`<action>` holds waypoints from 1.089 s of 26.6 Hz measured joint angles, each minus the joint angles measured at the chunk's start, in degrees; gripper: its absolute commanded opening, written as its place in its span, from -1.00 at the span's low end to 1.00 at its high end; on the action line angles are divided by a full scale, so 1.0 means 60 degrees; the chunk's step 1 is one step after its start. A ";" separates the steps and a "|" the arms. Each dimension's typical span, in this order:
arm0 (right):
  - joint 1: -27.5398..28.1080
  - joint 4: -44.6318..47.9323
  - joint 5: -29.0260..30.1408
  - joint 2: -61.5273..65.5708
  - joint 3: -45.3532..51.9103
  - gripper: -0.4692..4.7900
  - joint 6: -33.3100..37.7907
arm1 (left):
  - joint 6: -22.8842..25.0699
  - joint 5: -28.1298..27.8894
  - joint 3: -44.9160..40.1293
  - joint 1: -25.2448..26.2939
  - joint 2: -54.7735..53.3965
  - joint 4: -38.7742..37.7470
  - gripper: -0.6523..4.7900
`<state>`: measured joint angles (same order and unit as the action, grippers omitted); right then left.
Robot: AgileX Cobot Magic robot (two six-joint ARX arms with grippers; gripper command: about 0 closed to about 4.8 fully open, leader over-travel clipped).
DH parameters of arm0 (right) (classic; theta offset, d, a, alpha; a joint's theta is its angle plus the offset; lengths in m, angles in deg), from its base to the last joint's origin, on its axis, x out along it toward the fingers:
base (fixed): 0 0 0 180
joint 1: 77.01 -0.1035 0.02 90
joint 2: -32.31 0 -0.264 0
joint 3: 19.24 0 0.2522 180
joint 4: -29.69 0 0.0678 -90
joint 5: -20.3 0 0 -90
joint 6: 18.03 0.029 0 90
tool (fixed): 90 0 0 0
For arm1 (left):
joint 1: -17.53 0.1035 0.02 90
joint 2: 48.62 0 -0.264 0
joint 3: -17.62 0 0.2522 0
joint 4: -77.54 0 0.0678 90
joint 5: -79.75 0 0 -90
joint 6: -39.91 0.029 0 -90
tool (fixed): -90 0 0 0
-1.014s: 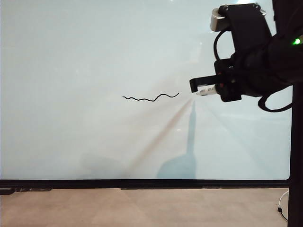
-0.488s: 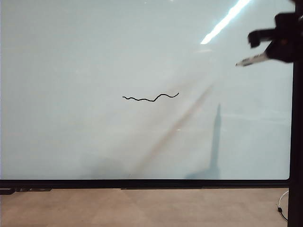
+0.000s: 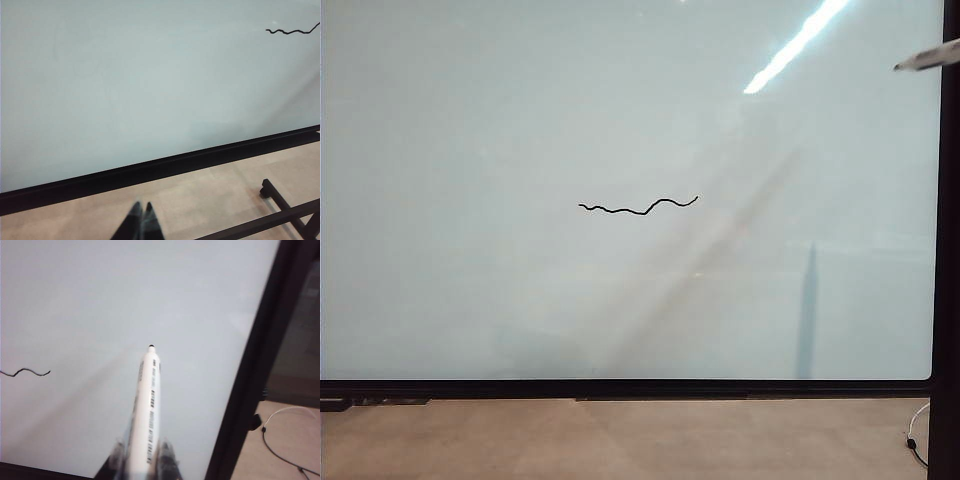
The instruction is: Pick up the pen on the shelf to the right of the whiteboard and draw a straight line.
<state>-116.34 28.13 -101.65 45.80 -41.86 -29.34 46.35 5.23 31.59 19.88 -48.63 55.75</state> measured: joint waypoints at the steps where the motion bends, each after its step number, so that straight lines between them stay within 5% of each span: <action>1: 0.0000 -0.0295 -0.0004 -0.0375 0.0000 -0.84 -0.0051 | 0.0047 0.0000 0.0000 0.0000 0.0000 0.0000 -0.78; 4: 0.0000 -0.1810 0.0000 -0.2197 0.0000 -0.84 -0.0131 | 0.0084 0.0000 0.0000 0.0000 0.0000 0.0004 -0.78; 14: -0.0058 -0.3304 0.1064 -0.2240 -0.0044 -0.84 0.0066 | 0.0291 0.0295 0.0004 0.0004 -0.0011 0.0015 -0.78; 29: -0.0051 -0.1424 0.0608 -0.2244 0.1282 -0.84 0.0080 | 0.0295 0.0390 0.0004 0.0004 -0.0007 0.0018 -0.78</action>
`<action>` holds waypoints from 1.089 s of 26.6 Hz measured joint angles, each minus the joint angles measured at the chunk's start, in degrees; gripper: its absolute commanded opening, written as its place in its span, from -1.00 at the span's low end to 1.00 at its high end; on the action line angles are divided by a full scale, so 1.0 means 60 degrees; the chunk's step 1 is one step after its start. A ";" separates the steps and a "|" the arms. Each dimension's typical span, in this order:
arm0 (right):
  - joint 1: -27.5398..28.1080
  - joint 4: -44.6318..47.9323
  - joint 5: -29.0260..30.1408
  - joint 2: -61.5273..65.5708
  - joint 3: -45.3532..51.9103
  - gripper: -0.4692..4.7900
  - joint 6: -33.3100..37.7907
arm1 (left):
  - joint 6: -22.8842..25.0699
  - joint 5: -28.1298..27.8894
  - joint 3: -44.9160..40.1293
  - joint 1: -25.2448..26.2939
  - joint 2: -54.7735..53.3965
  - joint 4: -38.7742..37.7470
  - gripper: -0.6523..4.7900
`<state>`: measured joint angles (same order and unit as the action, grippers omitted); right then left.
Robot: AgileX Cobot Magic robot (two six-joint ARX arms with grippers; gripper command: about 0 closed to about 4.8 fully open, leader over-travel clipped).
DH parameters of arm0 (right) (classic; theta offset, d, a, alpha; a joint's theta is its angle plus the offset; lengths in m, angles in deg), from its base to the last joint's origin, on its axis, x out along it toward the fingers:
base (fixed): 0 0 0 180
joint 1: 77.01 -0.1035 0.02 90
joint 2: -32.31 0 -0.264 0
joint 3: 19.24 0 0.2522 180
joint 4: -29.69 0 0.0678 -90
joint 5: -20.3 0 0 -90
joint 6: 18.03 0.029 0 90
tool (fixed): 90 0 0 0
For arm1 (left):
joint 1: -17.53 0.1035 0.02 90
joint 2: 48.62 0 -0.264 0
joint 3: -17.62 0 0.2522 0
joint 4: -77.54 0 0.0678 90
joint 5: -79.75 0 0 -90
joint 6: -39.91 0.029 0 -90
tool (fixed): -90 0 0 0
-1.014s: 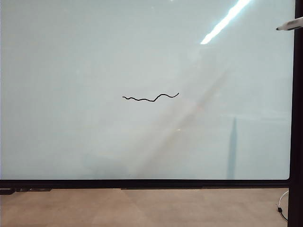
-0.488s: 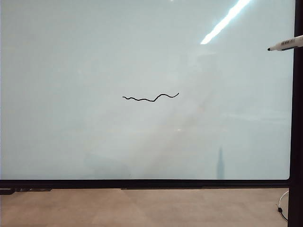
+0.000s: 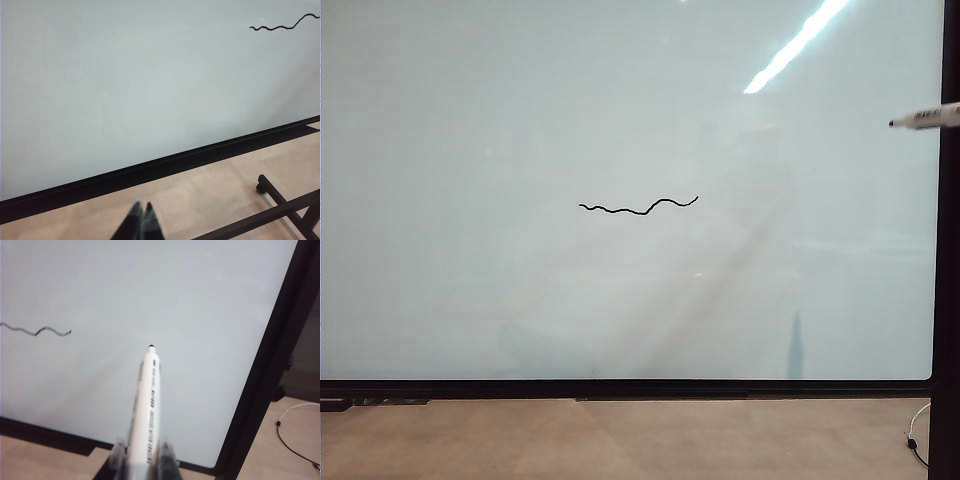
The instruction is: Pick up the pen on the shelf to the right of the whiteboard and draw a straight line.
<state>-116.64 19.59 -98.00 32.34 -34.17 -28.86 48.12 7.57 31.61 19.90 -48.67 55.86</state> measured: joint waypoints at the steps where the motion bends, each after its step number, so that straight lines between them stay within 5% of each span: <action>1: 0.0000 0.0000 0.0000 0.0000 0.0055 -0.84 -0.0004 | 0.0004 0.0000 0.0000 0.0000 0.0000 0.0000 -0.78; 29: 0.0007 -0.0510 -0.0011 0.0000 0.0124 -0.84 -0.0025 | 0.0000 0.0000 0.0000 0.0000 0.0004 0.0000 -0.78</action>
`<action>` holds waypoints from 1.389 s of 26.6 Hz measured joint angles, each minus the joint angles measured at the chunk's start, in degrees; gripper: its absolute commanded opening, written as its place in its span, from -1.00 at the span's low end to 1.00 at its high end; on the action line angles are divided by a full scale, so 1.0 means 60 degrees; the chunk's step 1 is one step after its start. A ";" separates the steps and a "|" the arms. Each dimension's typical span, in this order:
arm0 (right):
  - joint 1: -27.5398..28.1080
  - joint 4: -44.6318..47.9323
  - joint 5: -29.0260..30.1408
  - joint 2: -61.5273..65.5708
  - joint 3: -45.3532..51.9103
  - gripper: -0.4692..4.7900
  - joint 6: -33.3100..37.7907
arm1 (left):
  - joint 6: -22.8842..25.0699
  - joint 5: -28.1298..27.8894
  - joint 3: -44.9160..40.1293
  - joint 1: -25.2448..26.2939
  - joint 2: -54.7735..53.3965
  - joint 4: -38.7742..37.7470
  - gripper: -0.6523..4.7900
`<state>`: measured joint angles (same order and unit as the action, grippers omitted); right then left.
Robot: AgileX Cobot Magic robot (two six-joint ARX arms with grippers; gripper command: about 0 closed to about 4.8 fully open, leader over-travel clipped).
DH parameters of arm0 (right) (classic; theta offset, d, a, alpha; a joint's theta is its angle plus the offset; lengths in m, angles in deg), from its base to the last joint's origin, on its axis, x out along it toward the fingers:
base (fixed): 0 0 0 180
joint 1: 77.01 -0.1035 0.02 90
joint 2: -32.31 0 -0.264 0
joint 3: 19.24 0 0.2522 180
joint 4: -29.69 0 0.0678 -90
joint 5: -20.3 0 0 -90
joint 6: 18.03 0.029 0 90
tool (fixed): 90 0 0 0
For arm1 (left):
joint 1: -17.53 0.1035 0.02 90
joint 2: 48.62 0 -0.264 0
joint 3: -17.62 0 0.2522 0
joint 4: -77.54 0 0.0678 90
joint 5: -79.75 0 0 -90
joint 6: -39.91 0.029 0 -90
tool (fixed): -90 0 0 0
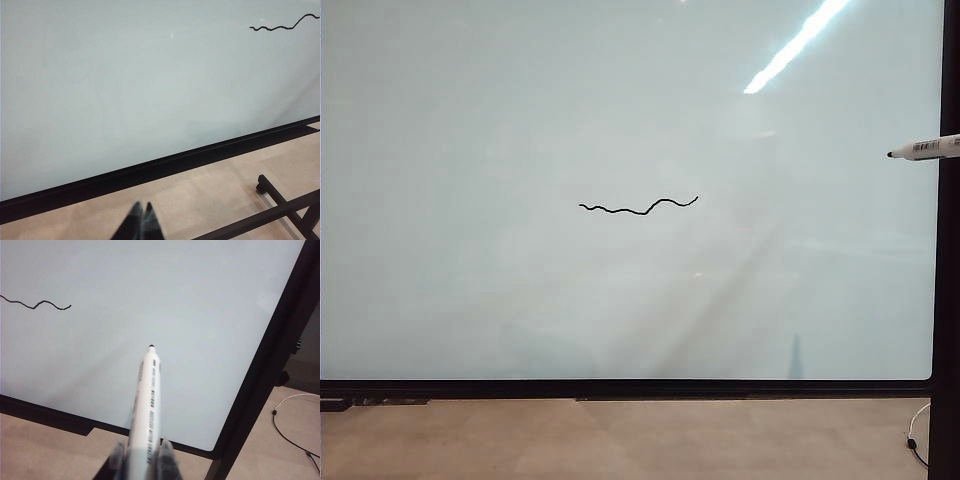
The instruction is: Pick up the pen on the shelf to the right of the whiteboard and draw a straight line.
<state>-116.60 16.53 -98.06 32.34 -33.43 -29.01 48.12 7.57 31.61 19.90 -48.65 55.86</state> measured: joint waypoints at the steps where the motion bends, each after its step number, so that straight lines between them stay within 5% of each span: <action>1: 0.0000 0.0000 0.0000 0.0000 0.0000 -0.84 0.0000 | 0.0000 0.0000 0.0000 0.0000 0.0000 -0.0004 -0.78; 8: 0.0696 -0.0007 0.0040 0.0000 0.0000 -0.84 0.0000 | 0.0000 0.0000 0.0000 0.0000 0.0004 0.0000 -0.78; 20: 0.5264 0.0007 0.5555 0.0000 0.0000 -0.84 0.1198 | 0.0000 0.0000 0.0000 0.0000 0.0004 0.0000 -0.78; 24: 0.5982 0.0007 0.5683 0.0000 0.0000 -0.84 0.1286 | -0.0004 0.0000 0.0000 0.0000 0.0004 0.0000 -0.78; 37: 0.6087 0.0007 0.5366 0.0000 0.0000 -0.84 0.1290 | -0.0004 0.0000 0.0000 0.0000 0.0004 0.0000 -0.78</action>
